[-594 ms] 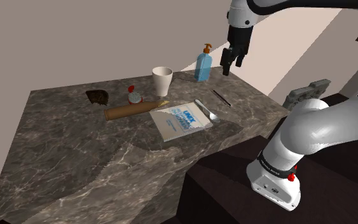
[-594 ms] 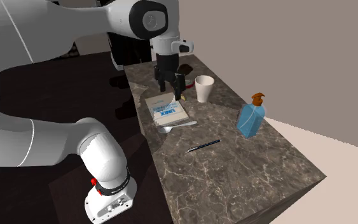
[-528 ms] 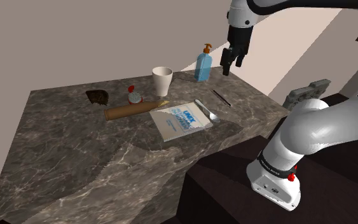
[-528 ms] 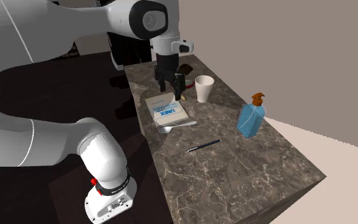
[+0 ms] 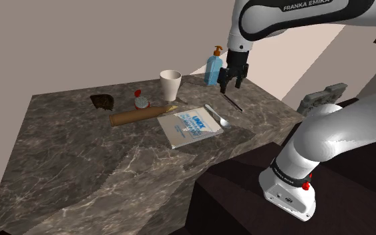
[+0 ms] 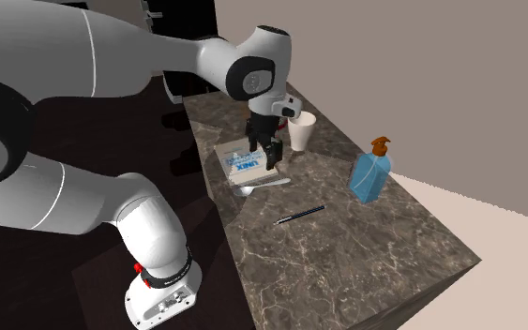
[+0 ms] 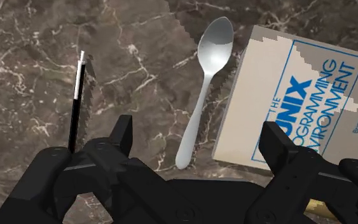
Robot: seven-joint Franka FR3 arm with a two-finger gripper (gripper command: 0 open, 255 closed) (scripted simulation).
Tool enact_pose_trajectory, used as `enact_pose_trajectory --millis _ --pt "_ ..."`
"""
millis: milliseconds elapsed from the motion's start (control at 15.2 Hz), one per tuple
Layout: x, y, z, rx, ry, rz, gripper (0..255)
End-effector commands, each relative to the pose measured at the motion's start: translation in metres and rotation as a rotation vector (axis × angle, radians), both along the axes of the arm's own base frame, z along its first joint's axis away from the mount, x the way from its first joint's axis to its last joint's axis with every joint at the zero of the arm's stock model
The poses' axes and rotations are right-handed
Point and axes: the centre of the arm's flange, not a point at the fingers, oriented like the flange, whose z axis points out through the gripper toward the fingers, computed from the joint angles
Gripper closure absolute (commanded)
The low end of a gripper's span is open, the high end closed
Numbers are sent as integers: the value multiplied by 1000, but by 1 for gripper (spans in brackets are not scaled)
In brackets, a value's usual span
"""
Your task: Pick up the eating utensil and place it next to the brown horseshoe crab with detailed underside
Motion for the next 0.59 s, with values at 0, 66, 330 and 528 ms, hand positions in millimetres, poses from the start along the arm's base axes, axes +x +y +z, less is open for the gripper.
enact_pose_trajectory --millis 0,66,330,528 --pt "10 -8 -24 39 3 -47 0" --pt "14 -10 -37 59 5 -69 0" --pt "33 -20 -87 136 15 -159 0" --pt "36 -20 -108 151 17 -176 0"
